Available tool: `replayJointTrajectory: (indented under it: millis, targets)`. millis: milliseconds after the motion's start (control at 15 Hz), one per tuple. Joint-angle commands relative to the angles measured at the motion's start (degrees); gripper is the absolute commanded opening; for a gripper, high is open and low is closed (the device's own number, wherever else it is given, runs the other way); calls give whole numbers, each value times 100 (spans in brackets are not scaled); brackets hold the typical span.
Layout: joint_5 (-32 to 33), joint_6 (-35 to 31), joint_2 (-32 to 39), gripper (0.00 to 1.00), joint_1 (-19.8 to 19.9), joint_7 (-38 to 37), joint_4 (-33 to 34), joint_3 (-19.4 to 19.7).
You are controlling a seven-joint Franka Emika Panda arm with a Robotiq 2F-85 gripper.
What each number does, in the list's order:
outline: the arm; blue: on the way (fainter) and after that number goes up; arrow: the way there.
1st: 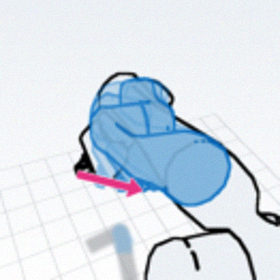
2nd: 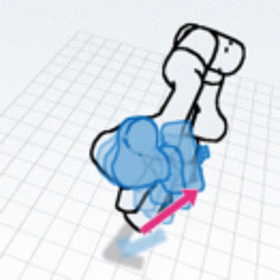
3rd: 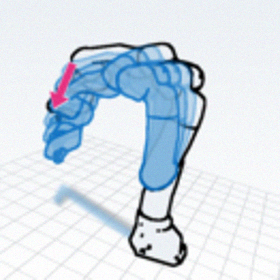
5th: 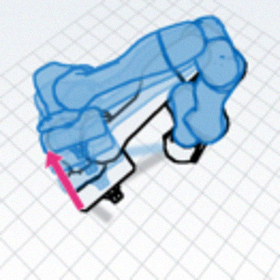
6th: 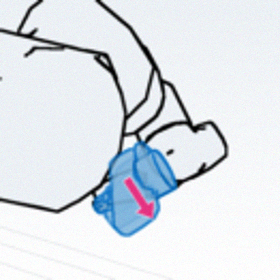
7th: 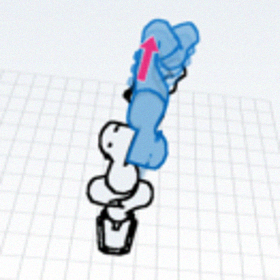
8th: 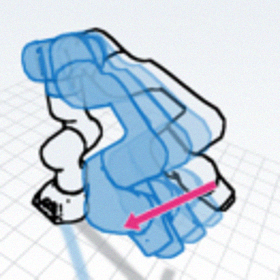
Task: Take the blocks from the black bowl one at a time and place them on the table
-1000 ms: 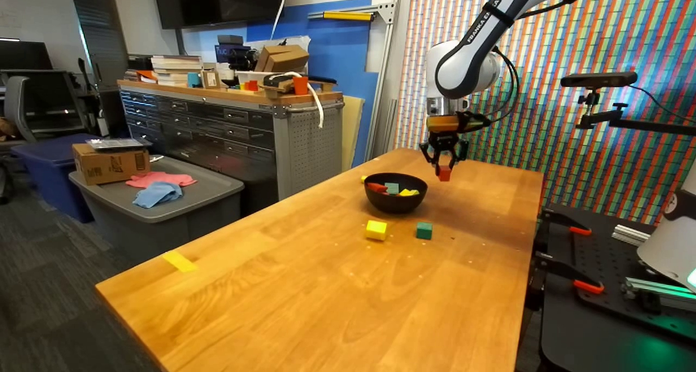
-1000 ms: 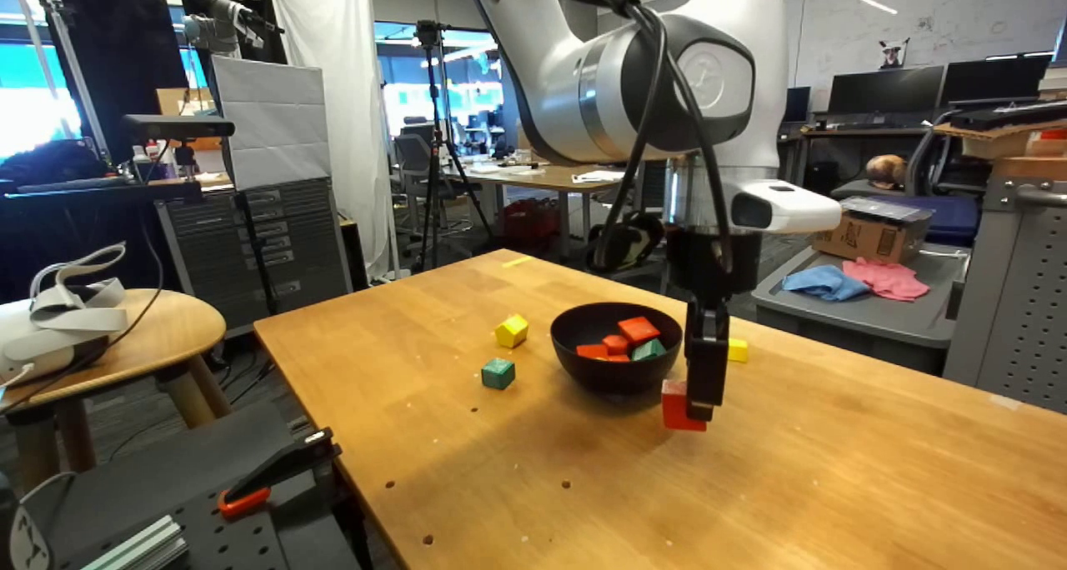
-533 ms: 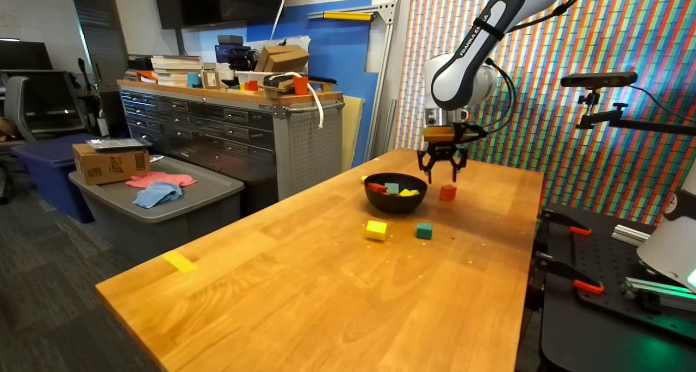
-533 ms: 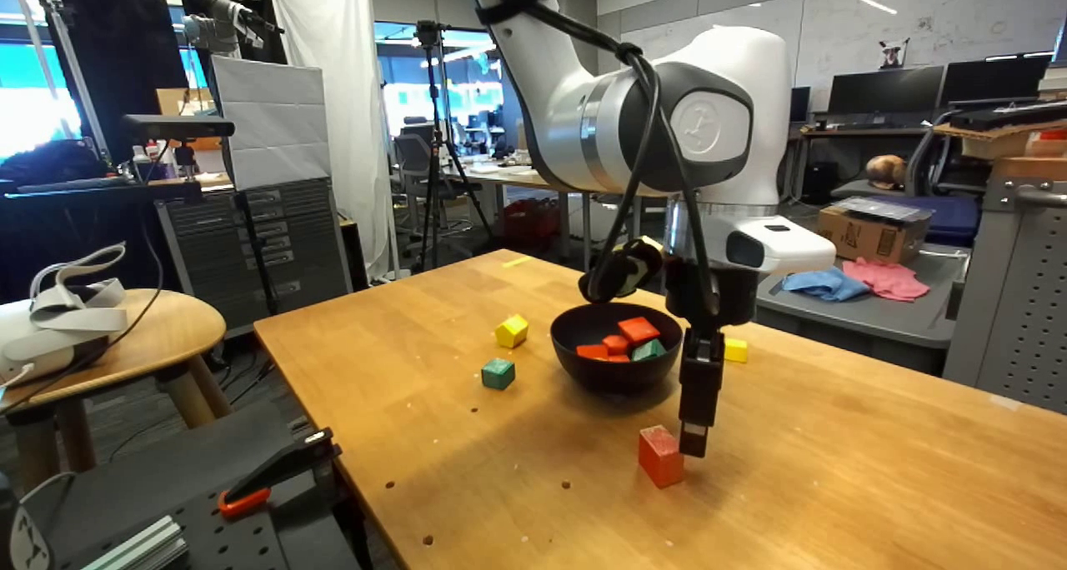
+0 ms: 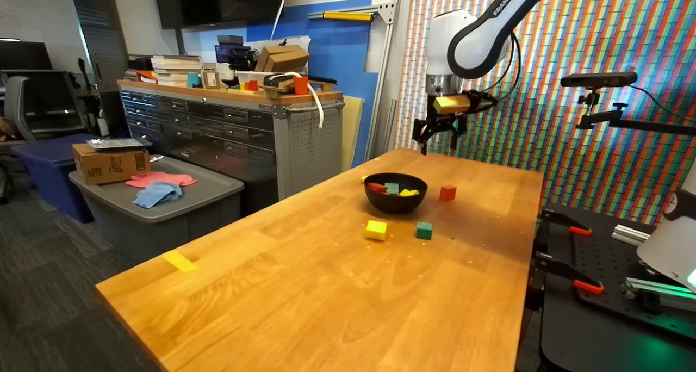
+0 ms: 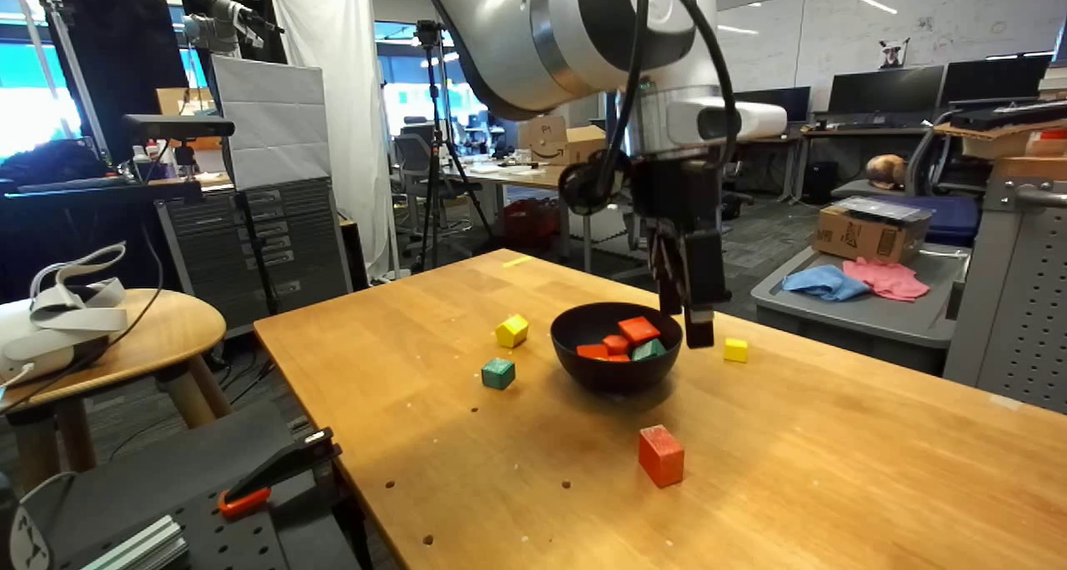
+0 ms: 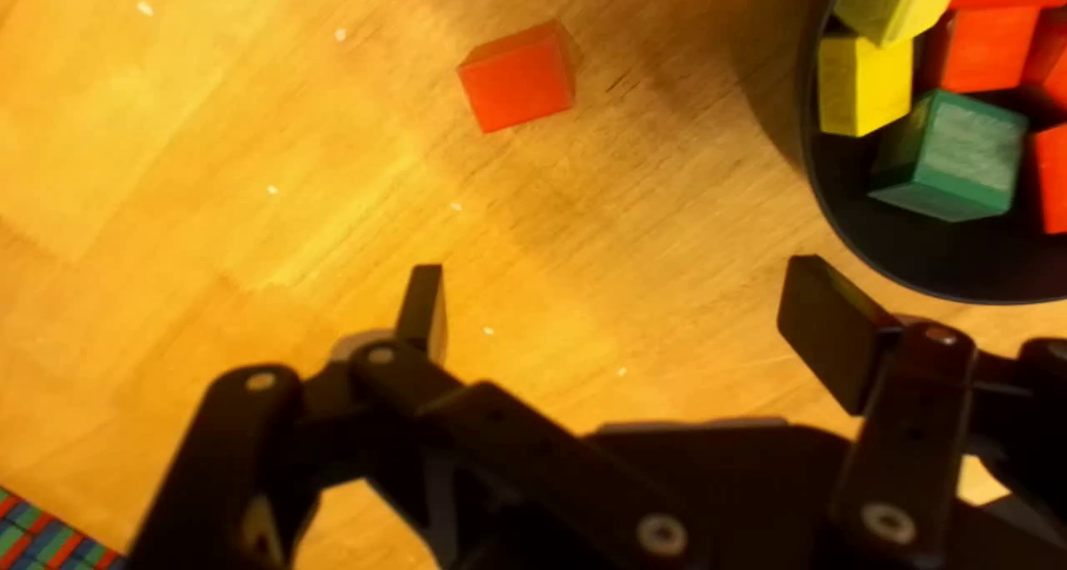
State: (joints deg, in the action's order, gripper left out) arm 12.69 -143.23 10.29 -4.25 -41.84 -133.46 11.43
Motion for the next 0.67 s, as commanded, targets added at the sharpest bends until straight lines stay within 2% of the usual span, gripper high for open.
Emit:
replayJointTrajectory:
  millis: [0, 67, 333, 400, 600]
  targets:
    - [416, 218, -1140, 100, 72, 609, -526, -312]
    - [262, 141, -534, 100, 179, 257, -184, -340]
    - [282, 234, -1028, 100, 238, 516, -425, -514]
    - [648, -113, -1050, 100, 242, 562, -550, -547]
    - [641, -506, -1072, 100, 207, 1285, -624, -755]
